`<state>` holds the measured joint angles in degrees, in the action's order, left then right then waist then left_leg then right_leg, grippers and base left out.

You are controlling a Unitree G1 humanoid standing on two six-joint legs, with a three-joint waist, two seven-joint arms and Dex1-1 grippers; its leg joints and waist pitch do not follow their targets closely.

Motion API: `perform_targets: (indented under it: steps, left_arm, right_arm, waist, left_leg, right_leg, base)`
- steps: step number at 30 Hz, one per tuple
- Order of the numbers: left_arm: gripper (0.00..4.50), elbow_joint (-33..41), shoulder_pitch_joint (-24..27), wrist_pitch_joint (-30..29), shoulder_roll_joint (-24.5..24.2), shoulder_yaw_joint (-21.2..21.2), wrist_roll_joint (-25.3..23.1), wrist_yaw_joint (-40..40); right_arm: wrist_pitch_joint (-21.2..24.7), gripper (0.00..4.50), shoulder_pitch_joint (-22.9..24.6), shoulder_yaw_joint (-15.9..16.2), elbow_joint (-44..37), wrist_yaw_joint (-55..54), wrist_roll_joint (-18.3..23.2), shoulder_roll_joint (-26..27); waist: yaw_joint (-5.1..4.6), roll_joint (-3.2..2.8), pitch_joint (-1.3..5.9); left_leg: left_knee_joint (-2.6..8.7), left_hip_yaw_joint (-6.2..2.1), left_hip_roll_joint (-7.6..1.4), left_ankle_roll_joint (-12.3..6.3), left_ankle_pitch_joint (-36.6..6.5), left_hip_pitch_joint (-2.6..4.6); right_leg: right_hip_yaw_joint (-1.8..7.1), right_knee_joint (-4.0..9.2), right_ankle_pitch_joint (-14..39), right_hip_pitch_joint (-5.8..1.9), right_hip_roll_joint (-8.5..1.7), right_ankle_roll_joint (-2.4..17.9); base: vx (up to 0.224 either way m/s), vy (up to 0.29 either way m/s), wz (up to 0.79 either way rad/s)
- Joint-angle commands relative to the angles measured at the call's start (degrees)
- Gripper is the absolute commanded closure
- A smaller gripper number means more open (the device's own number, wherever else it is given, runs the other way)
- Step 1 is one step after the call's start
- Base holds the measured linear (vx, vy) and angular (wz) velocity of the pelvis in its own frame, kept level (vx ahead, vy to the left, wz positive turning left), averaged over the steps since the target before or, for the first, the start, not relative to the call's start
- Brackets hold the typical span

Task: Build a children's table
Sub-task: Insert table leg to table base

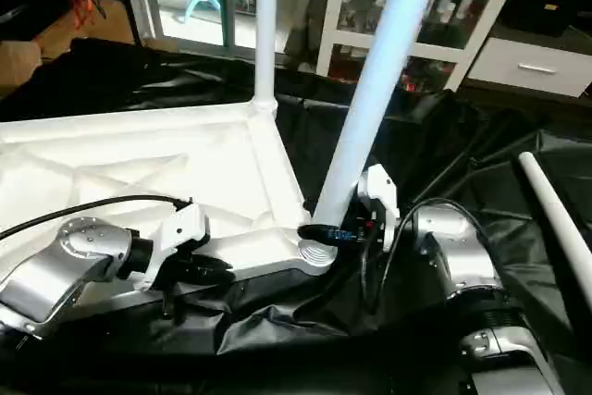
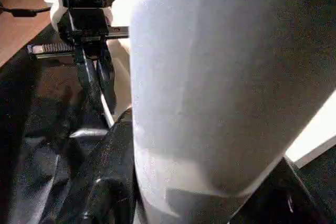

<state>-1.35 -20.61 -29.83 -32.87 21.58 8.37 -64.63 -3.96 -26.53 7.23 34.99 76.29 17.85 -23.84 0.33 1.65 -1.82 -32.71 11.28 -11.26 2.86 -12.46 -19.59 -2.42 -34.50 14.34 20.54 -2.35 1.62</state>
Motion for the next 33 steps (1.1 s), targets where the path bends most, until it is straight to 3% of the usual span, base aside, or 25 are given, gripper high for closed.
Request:
perform_targets:
  steps: [1, 2, 3, 6, 7, 8, 10, 12, 13, 14, 15, 19, 21, 26, 27, 28, 29, 30, 33]
  left_arm:
    - [4.50, -1.9, -3.9, -2.2, 4.9, 0.3, -1.3, 5.4]
    - [4.50, -4.6, -5.3, -3.8, 7.7, -1.2, -2.6, 11.1]
    - [4.50, -6.3, -6.1, -4.9, 9.4, -2.1, -3.4, 14.7]
    - [4.50, -12.6, -10.4, -14.1, 17.7, -7.8, -4.9, 29.9]
    - [4.50, -13.9, -11.4, -15.5, 19.1, -8.5, -4.9, 31.7]
    - [4.50, -16.7, -13.2, -15.4, 21.6, -9.8, -5.2, 35.2]
    - [4.50, -18.7, -14.5, -14.3, 23.1, -9.9, -5.5, 36.3]
    - [4.50, -20.5, -15.9, -13.2, 25.1, -10.7, -5.2, 37.9]
    - [4.50, -21.2, -16.8, -13.2, 26.5, -11.3, -4.8, 38.5]
    - [4.50, -21.4, -17.2, -13.4, 27.2, -11.6, -4.6, 38.7]
    - [4.50, -21.5, -17.9, -14.2, 28.1, -11.7, -4.4, 38.6]
    - [4.50, -21.9, -18.8, -15.4, 28.8, -12.2, -4.6, 39.9]
    - [4.50, -22.4, -18.9, -15.2, 28.5, -12.3, -4.3, 40.3]
    - [4.50, -22.5, -18.5, -14.4, 27.9, -12.2, -4.3, 39.7]
    - [4.50, -21.4, -17.5, -12.5, 27.0, -11.3, -3.9, 36.7]
    - [4.50, -17.2, -14.4, -8.7, 23.7, -7.9, -2.4, 27.2]
    - [4.50, -15.6, -13.4, -7.7, 22.4, -6.5, -2.1, 24.1]
    - [4.50, -14.0, -12.2, -5.8, 20.8, -5.0, -2.0, 20.8]
    - [4.50, -7.7, -8.2, -2.3, 15.0, -2.1, 0.8, 9.6]
  right_arm:
    - [1.8, 2.65, 5.5, 4.9, 8.8, -7.4, -10.1, 0.4]
    - [1.9, 2.65, 5.1, 4.6, 9.4, -9.2, -10.3, 0.8]
    - [2.0, 2.65, 4.8, 4.4, 9.7, -10.3, -10.4, 1.0]
    - [3.1, 2.65, 3.2, 4.1, 11.6, -16.4, -11.5, 2.4]
    - [3.8, 2.65, 2.8, 4.0, 12.2, -18.2, -11.8, 3.0]
    - [5.7, 2.65, 1.5, 3.7, 13.8, -24.8, -12.9, 4.3]
    - [7.3, 2.65, 0.3, 2.8, 15.6, -31.1, -13.1, 6.0]
    - [9.1, 2.65, -1.1, -0.2, 17.8, -39.3, -11.4, 9.0]
    - [11.6, 2.65, -2.1, -3.7, 19.3, -44.2, -8.3, 11.8]
    - [12.8, 2.65, -2.6, -5.5, 20.0, -46.5, -6.7, 13.2]
    - [15.5, 2.65, -3.6, -8.5, 21.0, -48.9, -3.8, 15.6]
    - [17.5, 2.65, -4.4, -10.4, 21.2, -51.6, -3.1, 18.3]
    - [16.5, 2.65, -4.5, -10.0, 21.2, -53.1, -4.4, 18.8]
    - [15.9, 2.65, -4.4, -10.1, 20.5, -53.1, -5.3, 19.8]
    - [16.2, 2.65, -3.8, -8.9, 19.4, -50.0, -5.5, 19.5]
    - [17.3, 2.65, -1.7, -5.0, 15.7, -39.8, -5.6, 17.5]
    - [17.6, 2.65, -1.0, -3.8, 14.5, -36.4, -5.6, 16.8]
    - [18.0, 2.65, -0.3, -2.8, 13.1, -33.3, -5.3, 15.9]
    - [19.1, 2.65, 2.0, 1.3, 8.7, -21.9, -4.9, 10.9]
  waist:
    - [-0.43, -1.81, 0.50]
    - [-0.35, -1.75, 0.25]
    - [-0.24, -1.66, -0.08]
    - [-0.10, -1.19, -0.03]
    - [-0.04, -1.18, 0.20]
    - [-0.27, -1.27, 0.19]
    - [-0.64, -1.31, 0.67]
    - [-0.73, -1.35, 0.76]
    - [-0.83, -1.69, 1.07]
    - [-1.01, -1.57, 1.13]
    - [-0.96, -1.54, 1.16]
    - [-1.31, -1.66, 1.00]
    - [-1.33, -1.60, 0.80]
    - [-1.58, -1.67, 0.22]
    - [-1.57, -1.72, 0.19]
    - [-1.51, -1.53, 0.18]
    - [-1.53, -1.48, 0.20]
    - [-1.75, -1.52, 0.24]
    - [-1.93, -1.86, 0.70]
  left_leg:
    - [4.03, -1.02, -3.11, -0.36, -10.5, 1.07]
    - [4.14, -1.08, -3.14, 0.17, -12.7, 1.28]
    - [3.98, -0.80, -2.94, 1.59, -17.8, 2.17]
    - [3.85, -1.05, -2.69, 2.08, -18.1, 2.37]
    - [3.79, -1.17, -2.58, 1.44, -16.5, 2.07]
    - [3.91, -1.28, -2.52, 0.65, -14.2, 1.27]
    - [3.77, -1.50, -2.41, -0.39, -11.3, 0.74]
    - [3.70, -1.44, -2.48, -1.17, -9.8, 0.50]
    - [3.56, -1.53, -2.45, -1.60, -7.4, 0.32]
    - [3.44, -1.48, -2.49, -2.31, -5.2, 0.16]
    - [3.45, -1.55, -2.55, -2.74, -4.9, 0.09]
    - [3.50, -1.46, -2.76, -3.92, -6.1, 0.04]
    - [3.56, -1.39, -2.73, -3.92, -6.8, 0.02]
    - [4.14, -1.53, -2.76, -1.58, -12.4, 0.10]
    - [4.20, -1.55, -2.78, -1.42, -12.6, 0.12]
    - [4.27, -1.71, -2.74, -1.65, -12.7, -0.04]
    - [4.36, -1.95, -2.71, -2.45, -12.4, -0.67]
    - [4.37, -1.88, -2.76, -2.83, -11.6, -0.92]
    - [3.89, -1.75, -2.92, -5.09, -5.1, -0.41]
  right_leg:
    - [2.70, 3.86, -2.7, -1.10, -4.90, 15.5]
    - [2.73, 4.28, 1.3, -1.03, -5.04, 15.3]
    - [2.93, 5.14, 10.3, -0.28, -5.06, 14.6]
    - [3.17, 5.64, 17.2, -0.28, -5.28, 13.2]
    - [3.13, 5.51, 16.5, -0.46, -5.43, 13.0]
    - [3.10, 5.44, 14.4, -0.84, -5.50, 12.8]
    - [2.94, 5.00, 9.0, -1.17, -5.45, 13.1]
    - [2.92, 4.81, 5.9, -1.23, -5.47, 13.5]
    - [2.92, 4.31, 2.3, -1.51, -5.64, 14.2]
    - [2.93, 3.90, -2.6, -1.54, -5.51, 15.0]
    - [2.83, 3.77, -3.8, -1.69, -5.58, 15.3]
    - [2.66, 3.86, -3.9, -1.67, -5.78, 16.1]
    - [2.63, 4.15, -1.9, -1.55, -5.78, 15.9]
    - [2.75, 5.18, 9.3, -0.98, -5.79, 13.5]
    - [2.79, 5.25, 9.7, -0.92, -5.81, 13.3]
    - [2.82, 5.37, 10.5, -0.96, -5.88, 12.8]
    - [2.76, 5.42, 10.7, -1.43, -5.96, 12.0]
    - [2.81, 5.21, 9.3, -1.56, -5.85, 11.7]
    - [2.67, 4.11, -2.6, -1.70, -5.68, 14.0]
  base:
    - [0.000, 0.000, 0.00]
    - [0.000, 0.000, 0.00]
    - [-0.066, 0.018, 0.10]
    - [-0.038, 0.015, 0.06]
    - [0.000, 0.000, 0.00]
    - [0.000, 0.000, 0.00]
    - [0.000, 0.000, 0.00]
    - [0.000, 0.000, 0.00]
    - [0.000, 0.000, 0.00]
    - [0.000, 0.000, 0.00]
    - [0.000, 0.000, 0.00]
    - [0.000, 0.000, 0.00]
    - [0.000, 0.000, 0.00]
    - [0.000, 0.000, 0.00]
    - [0.000, 0.000, 0.00]
    - [0.000, 0.000, 0.00]
    - [0.000, 0.000, 0.00]
    - [0.000, 0.000, 0.00]
    - [0.000, 0.000, 0.00]
